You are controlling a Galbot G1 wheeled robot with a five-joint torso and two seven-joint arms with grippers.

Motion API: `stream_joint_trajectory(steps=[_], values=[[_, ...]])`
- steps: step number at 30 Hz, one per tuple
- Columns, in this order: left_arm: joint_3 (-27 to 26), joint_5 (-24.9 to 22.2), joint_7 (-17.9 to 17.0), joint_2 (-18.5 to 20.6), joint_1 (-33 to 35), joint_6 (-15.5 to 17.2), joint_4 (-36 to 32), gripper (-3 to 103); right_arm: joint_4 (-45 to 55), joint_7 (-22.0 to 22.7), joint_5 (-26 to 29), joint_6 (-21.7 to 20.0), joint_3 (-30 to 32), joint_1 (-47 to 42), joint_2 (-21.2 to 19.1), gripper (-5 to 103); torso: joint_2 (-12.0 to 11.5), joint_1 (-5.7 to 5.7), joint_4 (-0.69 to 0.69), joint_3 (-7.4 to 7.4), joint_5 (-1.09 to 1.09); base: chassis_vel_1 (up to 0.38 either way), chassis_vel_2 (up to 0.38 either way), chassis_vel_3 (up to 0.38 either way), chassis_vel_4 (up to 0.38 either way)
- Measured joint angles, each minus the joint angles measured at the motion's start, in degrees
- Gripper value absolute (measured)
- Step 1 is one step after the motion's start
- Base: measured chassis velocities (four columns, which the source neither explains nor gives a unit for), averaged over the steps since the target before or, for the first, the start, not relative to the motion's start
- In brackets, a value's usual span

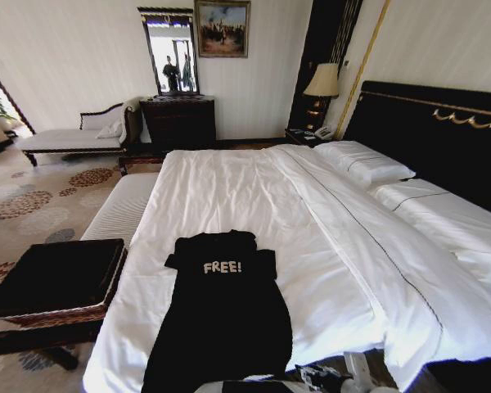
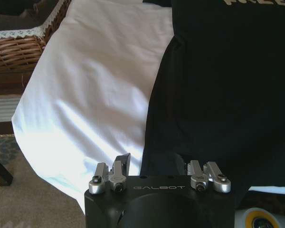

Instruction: Fold the clothes on the bed and place them into the basket.

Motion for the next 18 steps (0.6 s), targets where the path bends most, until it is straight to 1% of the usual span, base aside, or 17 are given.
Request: stream_joint_trajectory(steps=[1,2,3,4,5,6,7,8,9,10,11,13,16,17,18], values=[[0.0,0.0,0.0,0.0,0.0,0.0,0.0,52,0.0,0.0,0.0,0.0,0.0,0.0,0.0,73,0.0,0.0,0.0,0.0,0.0,0.0,0.0,0.0,0.0],[-0.4,0.0,-0.1,-0.1,0.1,-0.6,-0.5,58,0.4,-0.1,0.3,0.0,0.5,0.4,0.1,73,0.0,0.0,0.0,0.0,0.0,0.0,0.0,0.0,0.0],[-0.8,0.0,-0.1,-0.3,0.0,-1.1,-1.0,64,0.8,-0.1,1.0,0.0,1.1,0.9,0.1,78,0.0,0.0,0.0,0.0,0.0,0.0,0.0,0.0,0.0],[-1.3,0.1,-0.1,-0.6,-0.2,-1.6,-1.4,64,1.2,-0.1,1.9,0.0,1.8,1.6,0.1,83,0.0,0.0,0.0,0.0,0.01,0.0,0.0,0.0,0.0],[-2.2,0.3,-0.1,-1.0,-1.0,-2.4,-1.7,75,1.4,-0.3,3.1,0.0,2.7,2.8,0.0,88,0.0,0.0,0.0,0.0,0.01,0.0,0.0,0.0,0.0],[-2.2,0.3,-0.1,-1.0,-1.0,-2.4,-1.7,75,1.4,-0.3,3.1,0.0,2.7,2.8,0.0,88,0.0,0.0,0.0,0.0,0.01,0.0,0.0,0.0,0.0],[-3.1,0.8,-0.1,-1.5,-1.9,-3.0,-1.7,75,1.4,-0.5,4.3,0.2,3.4,4.2,-0.2,94,0.0,0.0,0.0,0.0,0.01,0.0,0.0,0.0,0.0],[-3.5,1.1,-0.1,-1.9,-2.6,-3.2,-1.7,80,1.4,-0.6,5.1,0.3,3.8,5.0,-0.3,94,0.0,0.0,-0.01,0.0,0.01,0.0,0.0,0.0,0.0],[-5.3,1.8,0.3,-3.3,-5.2,-4.0,-1.4,85,0.8,-0.6,7.8,1.6,4.3,8.1,-0.8,99,0.0,0.0,0.0,0.0,0.0,0.0,0.0,0.0,0.0],[-6.2,1.8,0.8,-3.9,-6.8,-4.6,-1.0,90,-0.1,-1.0,8.7,3.7,4.0,10.2,-1.0,100,0.0,0.0,0.01,0.0,0.0,0.0,0.0,0.0,0.0],[-6.2,1.8,0.8,-3.9,-6.8,-4.6,-1.0,90,-0.1,-1.0,8.7,3.7,4.0,10.2,-1.0,100,0.0,0.0,0.01,0.0,0.0,0.0,0.0,0.0,0.0],[-7.4,1.0,2.3,-4.7,-10.3,-5.7,0.0,98,-2.3,-2.5,10.1,6.9,2.6,14.6,-1.0,100,0.0,0.0,0.0,0.0,0.01,0.0,0.0,0.0,0.0],[-8.2,-0.7,4.2,-5.7,-15.1,-6.1,0.8,100,-7.0,-4.4,13.0,9.6,0.6,22.5,-0.3,100,0.0,0.0,0.0,0.01,0.0,0.0,0.0,0.0,0.0],[-8.2,-0.7,4.2,-5.7,-15.1,-6.1,0.8,100,-7.0,-4.4,13.0,9.6,0.6,22.5,-0.3,100,0.0,0.0,0.0,0.01,0.0,0.0,0.0,0.0,0.0],[-8.3,-1.1,4.9,-6.2,-16.9,-6.0,1.0,100,-9.4,-4.9,15.2,10.0,0.1,25.9,0.0,100,0.0,0.0,0.02,0.01,0.0,0.0,0.0,0.0,0.0]])
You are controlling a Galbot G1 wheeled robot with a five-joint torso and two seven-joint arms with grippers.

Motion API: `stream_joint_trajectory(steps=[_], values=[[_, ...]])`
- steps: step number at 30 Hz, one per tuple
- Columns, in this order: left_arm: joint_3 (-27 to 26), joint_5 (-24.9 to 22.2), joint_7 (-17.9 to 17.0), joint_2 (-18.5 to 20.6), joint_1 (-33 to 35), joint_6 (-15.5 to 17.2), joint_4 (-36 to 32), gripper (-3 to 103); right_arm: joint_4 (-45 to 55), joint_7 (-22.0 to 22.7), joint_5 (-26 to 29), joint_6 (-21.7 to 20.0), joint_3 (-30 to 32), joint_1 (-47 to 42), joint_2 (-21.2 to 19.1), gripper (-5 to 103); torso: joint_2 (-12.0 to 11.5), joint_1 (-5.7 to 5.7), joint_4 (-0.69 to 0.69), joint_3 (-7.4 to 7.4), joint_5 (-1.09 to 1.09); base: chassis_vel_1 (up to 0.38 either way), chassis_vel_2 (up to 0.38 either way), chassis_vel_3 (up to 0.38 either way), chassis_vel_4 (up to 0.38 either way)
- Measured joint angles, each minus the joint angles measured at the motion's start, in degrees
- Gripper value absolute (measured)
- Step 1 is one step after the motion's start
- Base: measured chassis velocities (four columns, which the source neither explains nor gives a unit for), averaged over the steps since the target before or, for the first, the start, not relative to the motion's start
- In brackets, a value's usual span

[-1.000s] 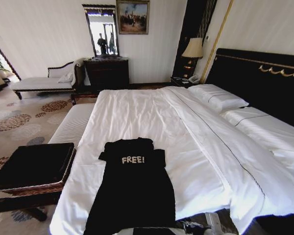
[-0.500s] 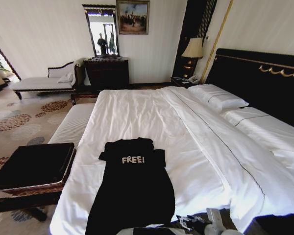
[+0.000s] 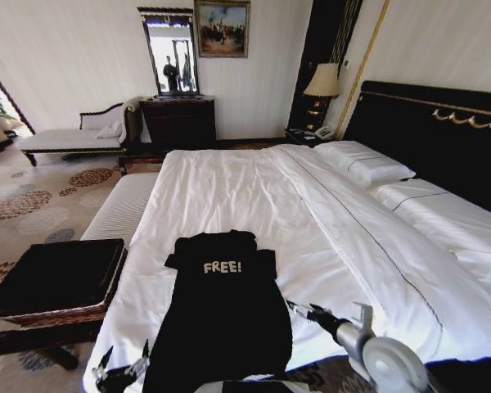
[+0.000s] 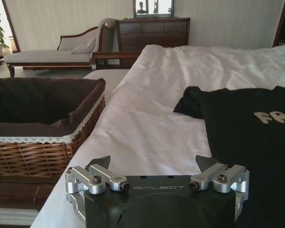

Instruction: Fold the clothes on the bed and place them into the basket.

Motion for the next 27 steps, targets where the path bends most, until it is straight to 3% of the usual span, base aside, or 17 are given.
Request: stream_joint_trajectory(steps=[13,27], values=[[1.9,-1.7,0.6,-1.7,-7.0,3.9,-1.4,100,-23.4,-1.9,12.3,-0.5,-4.7,24.1,4.5,100,0.0,0.0,-0.01,-0.01,-0.01,0.0,0.0,0.0,0.0],[2.7,-0.6,-0.1,-3.5,-6.5,4.4,-2.5,100,-44.0,-5.7,8.2,-1.2,-11.4,38.3,11.7,100,0.0,0.0,-0.02,-0.01,-0.01,0.0,0.0,0.0,0.0]])
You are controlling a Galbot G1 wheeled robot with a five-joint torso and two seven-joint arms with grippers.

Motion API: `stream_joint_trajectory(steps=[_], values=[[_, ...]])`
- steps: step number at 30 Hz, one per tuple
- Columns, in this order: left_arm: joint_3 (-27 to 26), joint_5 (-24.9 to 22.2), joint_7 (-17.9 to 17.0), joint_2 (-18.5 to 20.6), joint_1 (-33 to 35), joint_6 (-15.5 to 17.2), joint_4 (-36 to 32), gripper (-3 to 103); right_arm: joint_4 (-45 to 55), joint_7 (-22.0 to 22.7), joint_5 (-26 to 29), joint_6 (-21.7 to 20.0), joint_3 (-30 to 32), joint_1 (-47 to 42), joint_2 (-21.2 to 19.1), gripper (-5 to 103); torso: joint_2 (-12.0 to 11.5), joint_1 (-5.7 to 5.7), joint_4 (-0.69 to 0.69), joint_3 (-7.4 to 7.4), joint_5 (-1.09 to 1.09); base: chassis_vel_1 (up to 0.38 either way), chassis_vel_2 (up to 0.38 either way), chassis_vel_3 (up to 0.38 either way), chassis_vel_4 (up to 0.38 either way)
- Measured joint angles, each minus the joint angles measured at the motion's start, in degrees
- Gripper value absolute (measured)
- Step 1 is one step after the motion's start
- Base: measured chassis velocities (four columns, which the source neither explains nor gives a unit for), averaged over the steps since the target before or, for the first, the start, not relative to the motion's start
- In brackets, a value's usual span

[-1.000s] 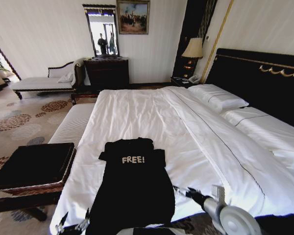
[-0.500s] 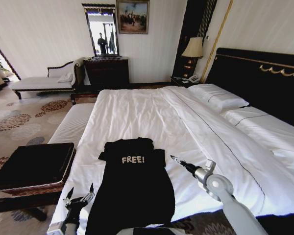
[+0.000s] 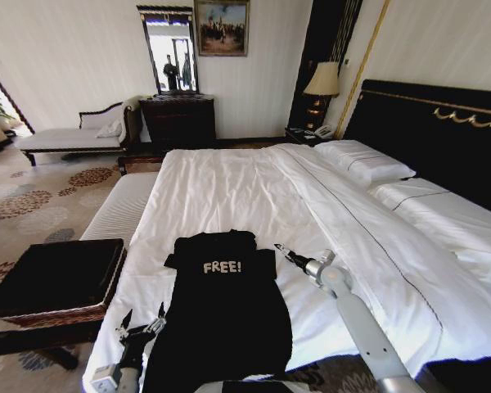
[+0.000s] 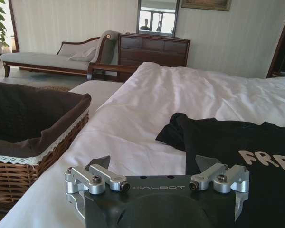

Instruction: Fold the clothes on the bed and place them into the basket.

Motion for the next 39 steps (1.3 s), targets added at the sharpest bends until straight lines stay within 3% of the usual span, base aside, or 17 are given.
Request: stream_joint_trajectory(steps=[8,10,12,13,17,19,21,25,30,31,33,36,39], values=[[-2.4,-1.8,0.3,-0.3,0.7,-0.1,-0.6,100,-2.2,-0.4,-1.6,0.1,0.1,1.2,1.8,101,0.0,-0.01,-0.01,0.0,0.0,0.0,0.0,0.0,0.0],[-2.8,-2.3,0.3,-0.4,0.7,-0.1,-0.8,100,-2.1,-0.5,-1.7,0.1,0.5,0.6,1.8,94,0.0,-0.01,-0.01,0.0,0.0,0.0,0.0,0.0,0.0],[-2.8,-2.3,0.3,-0.4,0.7,-0.1,-0.8,100,-2.1,-0.5,-1.7,0.1,0.5,0.5,1.8,94,0.0,-0.01,-0.01,0.0,0.01,0.0,0.0,0.0,0.0],[-2.9,-2.5,0.3,-0.3,0.7,-0.1,-0.8,100,-1.9,-0.6,-1.8,0.1,0.6,0.0,1.7,83,0.0,-0.01,-0.02,-0.01,0.01,0.0,0.0,0.0,0.0],[-2.9,-2.6,0.3,-0.3,0.7,0.0,-1.0,100,-1.9,-0.9,-2.5,0.0,0.7,-0.5,1.9,72,0.0,-0.01,-0.02,0.0,0.01,0.0,0.0,0.0,0.0],[-2.9,-2.6,0.3,-0.3,0.6,0.1,-1.2,100,-1.7,-1.0,-2.7,-0.2,0.5,-0.7,1.9,61,0.0,-0.01,-0.02,-0.01,0.0,0.0,0.0,0.0,0.0],[-3.0,-2.7,0.3,-0.3,0.6,0.2,-1.3,100,-1.6,-1.0,-2.7,-0.2,0.3,-0.8,1.9,61,0.0,-0.01,-0.02,0.0,0.01,0.0,0.0,0.0,0.0],[-3.6,-3.2,0.3,-0.3,0.6,0.2,-1.4,100,-1.1,-1.0,-2.8,-0.6,-0.1,-1.2,2.0,38,0.0,-0.01,0.0,0.0,0.02,0.0,0.0,0.0,0.0],[-4.1,-3.7,0.3,-0.4,0.7,0.2,-1.4,100,-0.8,-0.9,-2.8,-0.7,-0.2,-1.5,2.1,28,0.0,-0.01,0.0,0.0,0.02,0.0,0.0,0.0,0.0],[-4.2,-3.8,0.3,-0.4,0.7,0.2,-1.4,100,-0.8,-0.9,-2.8,-0.8,-0.2,-1.5,2.2,17,0.0,-0.01,0.0,0.0,0.02,0.0,0.0,0.0,0.0],[-4.3,-4.0,0.3,-0.4,0.7,0.3,-1.4,100,-0.7,-0.9,-2.8,-0.8,-0.2,-1.5,2.2,17,0.0,-0.01,0.0,0.0,0.02,0.0,0.0,0.0,0.0],[-4.5,-4.5,0.3,-0.4,0.6,0.4,-1.4,100,-0.4,-0.8,-2.8,-0.8,-0.2,-1.6,2.1,3,0.0,-0.01,0.0,0.0,0.02,0.0,0.0,0.0,0.0],[-4.5,-4.8,0.3,-0.5,0.5,0.4,-1.3,100,-0.2,-0.7,-2.8,-0.8,-0.1,-1.5,1.9,0,0.0,0.0,0.0,0.0,0.02,0.0,0.0,0.0,0.0]])
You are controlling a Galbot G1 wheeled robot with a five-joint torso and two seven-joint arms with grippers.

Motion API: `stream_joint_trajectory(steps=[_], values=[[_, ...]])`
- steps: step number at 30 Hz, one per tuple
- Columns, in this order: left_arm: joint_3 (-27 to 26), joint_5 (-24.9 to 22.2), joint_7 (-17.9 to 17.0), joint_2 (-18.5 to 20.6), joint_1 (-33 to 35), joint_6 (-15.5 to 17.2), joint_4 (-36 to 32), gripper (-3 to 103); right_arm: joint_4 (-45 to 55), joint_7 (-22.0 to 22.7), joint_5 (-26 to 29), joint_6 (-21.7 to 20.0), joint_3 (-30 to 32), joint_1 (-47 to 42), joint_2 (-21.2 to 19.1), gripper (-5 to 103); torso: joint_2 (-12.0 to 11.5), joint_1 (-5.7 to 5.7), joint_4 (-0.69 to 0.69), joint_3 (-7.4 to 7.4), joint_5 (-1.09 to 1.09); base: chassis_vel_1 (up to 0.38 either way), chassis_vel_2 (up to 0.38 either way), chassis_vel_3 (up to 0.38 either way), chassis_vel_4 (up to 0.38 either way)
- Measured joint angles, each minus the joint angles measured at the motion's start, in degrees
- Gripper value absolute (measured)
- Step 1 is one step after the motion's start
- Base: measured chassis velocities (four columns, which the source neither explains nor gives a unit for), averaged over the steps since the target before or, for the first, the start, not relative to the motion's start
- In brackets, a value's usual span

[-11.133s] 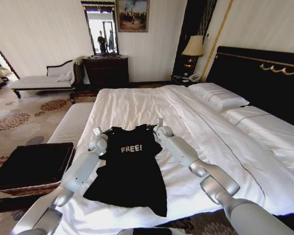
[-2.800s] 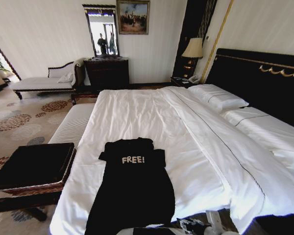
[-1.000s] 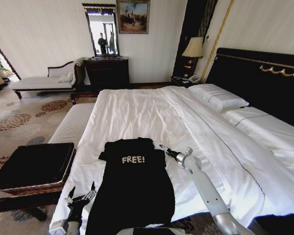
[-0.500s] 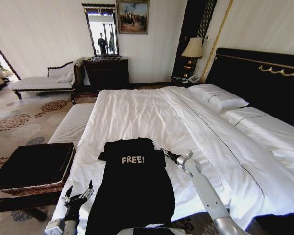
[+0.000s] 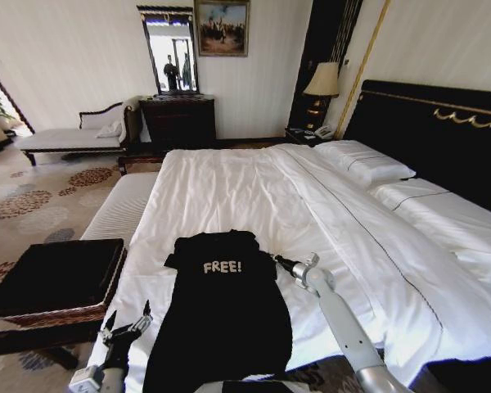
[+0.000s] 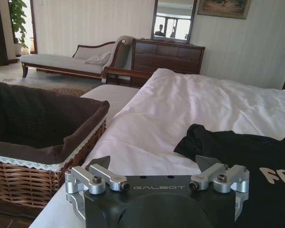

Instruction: Fold the clothes on the bed and place them into the basket.

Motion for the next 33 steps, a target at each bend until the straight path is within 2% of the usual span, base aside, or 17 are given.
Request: stream_joint_trajectory(steps=[7,11,17,23,33], values=[[-0.1,-0.3,0.0,-0.2,0.0,0.0,0.3,100,1.0,0.0,-0.7,0.3,0.4,-0.1,-0.5,0,0.0,0.0,-0.01,0.0,0.0,0.0,0.0,0.0,0.0],[-0.2,-0.7,0.1,-0.2,-0.2,-0.2,0.4,100,3.3,-0.4,-6.5,3.0,1.5,-1.1,-1.0,0,0.0,0.0,-0.02,0.0,0.0,0.0,0.0,0.0,0.0],[-0.3,-1.0,0.1,-0.2,-0.4,-0.3,0.4,100,5.8,0.1,-11.2,6.0,3.4,-2.8,-1.1,0,0.0,0.0,0.0,0.0,0.0,0.0,0.0,0.0,0.0],[-0.4,-1.1,0.1,-0.3,-0.5,-0.3,0.4,100,7.4,0.4,-13.2,8.1,4.2,-4.2,-1.8,0,0.0,0.0,-0.01,0.0,0.0,0.0,0.0,0.0,0.0],[-0.8,-1.5,0.1,-0.4,-0.4,-0.4,0.2,100,8.6,1.6,-15.7,10.2,5.3,-5.8,-0.7,0,0.0,0.0,-0.01,0.0,0.0,0.0,0.0,0.0,0.0]])
